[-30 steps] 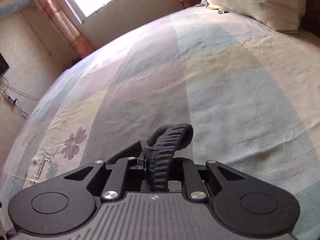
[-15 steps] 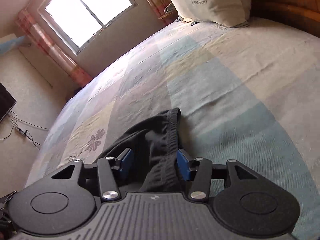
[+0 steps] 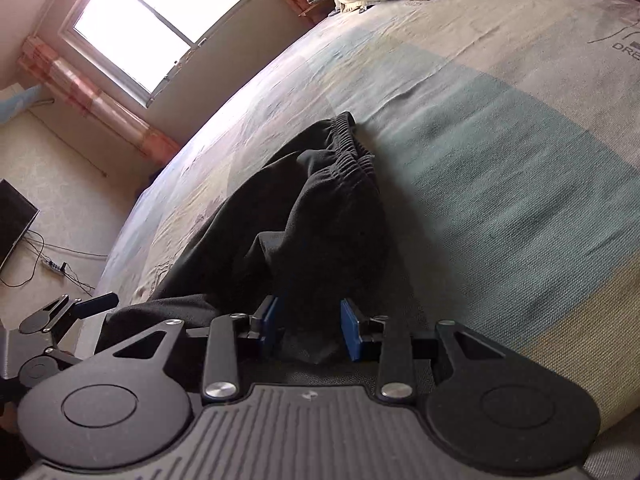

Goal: Fold clothes
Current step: 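Lower the waistband with the right tool, spreading the sweatpants flat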

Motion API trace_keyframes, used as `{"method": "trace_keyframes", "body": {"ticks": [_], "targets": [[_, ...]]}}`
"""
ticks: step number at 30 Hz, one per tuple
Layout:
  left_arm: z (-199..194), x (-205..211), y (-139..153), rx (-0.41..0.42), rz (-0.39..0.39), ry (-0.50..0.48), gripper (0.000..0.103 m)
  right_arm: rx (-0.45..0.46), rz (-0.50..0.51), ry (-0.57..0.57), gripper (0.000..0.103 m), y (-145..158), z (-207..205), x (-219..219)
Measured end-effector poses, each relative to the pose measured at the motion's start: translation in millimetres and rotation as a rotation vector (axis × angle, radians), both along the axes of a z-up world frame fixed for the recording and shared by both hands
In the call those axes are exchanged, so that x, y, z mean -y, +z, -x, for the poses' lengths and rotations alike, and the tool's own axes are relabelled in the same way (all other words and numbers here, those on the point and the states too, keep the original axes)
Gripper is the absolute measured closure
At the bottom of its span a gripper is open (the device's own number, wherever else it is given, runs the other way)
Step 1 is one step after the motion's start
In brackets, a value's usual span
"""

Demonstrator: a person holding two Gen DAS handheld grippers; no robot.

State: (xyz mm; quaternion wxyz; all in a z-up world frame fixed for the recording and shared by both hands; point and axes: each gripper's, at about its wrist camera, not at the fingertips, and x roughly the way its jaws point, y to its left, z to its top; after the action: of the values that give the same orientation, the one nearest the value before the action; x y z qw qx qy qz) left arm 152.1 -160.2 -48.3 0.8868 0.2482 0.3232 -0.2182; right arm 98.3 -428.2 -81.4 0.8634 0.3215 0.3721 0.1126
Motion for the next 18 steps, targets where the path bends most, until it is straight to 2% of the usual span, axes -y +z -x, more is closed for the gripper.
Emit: {"method": "trace_keyframes", "body": {"ticks": [8, 14, 18], "targets": [[-9.6, 47.7, -38.4, 0.107, -0.292, -0.067, 0.001, -0.005, 0.018, 0.013, 0.059, -3.6, -1.0, -5.3], [-45.9, -0.6, -23.4, 0.076, -0.176, 0.152, 0.0, -0.022, 0.035, 0.047, 0.054, -9.9, -2.9, -11.8], [-75.2, -38.3, -22.2, 0.041, -0.147, 0.281, 0.0, -0.022, 0.03, 0.061, 0.052, -11.0, -5.4, -13.1]]}}
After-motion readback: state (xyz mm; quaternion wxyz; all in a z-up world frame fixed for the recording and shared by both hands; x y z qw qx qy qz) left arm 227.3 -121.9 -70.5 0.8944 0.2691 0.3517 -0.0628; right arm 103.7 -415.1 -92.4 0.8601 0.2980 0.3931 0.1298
